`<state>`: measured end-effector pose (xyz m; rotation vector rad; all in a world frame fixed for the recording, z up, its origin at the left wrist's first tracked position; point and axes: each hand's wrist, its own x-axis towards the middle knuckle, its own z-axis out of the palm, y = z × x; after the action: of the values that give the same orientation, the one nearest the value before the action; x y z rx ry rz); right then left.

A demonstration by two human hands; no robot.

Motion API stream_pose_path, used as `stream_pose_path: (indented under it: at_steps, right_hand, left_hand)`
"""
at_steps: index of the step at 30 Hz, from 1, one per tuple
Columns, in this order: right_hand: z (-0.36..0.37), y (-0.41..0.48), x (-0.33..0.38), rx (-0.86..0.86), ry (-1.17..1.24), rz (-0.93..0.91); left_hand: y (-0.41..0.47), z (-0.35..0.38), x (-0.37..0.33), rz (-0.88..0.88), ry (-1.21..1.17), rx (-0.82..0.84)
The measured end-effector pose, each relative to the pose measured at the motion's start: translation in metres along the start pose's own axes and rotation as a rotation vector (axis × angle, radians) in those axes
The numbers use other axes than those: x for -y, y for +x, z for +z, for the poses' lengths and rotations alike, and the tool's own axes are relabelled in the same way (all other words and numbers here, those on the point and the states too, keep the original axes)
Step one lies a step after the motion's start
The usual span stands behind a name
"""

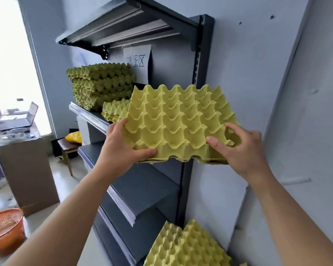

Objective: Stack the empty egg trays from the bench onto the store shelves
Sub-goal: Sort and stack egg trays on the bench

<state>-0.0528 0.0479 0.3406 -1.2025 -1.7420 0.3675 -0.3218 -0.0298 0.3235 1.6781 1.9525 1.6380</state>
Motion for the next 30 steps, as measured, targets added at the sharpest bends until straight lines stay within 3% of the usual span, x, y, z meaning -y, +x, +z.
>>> stream_pose_path:
  at_steps: [17, 30]
  right_hand:
    - [0.172, 0.147, 0.098, -0.051, -0.073, -0.004]
    - [0.286, 0.155, 0.166, -0.221, -0.24, 0.191]
  left_hand:
    - [0.232, -0.059, 0.138, 0.01, -0.159, -0.035]
    - [0.353, -0.087, 0.232, 0.101, -0.321, 0.241]
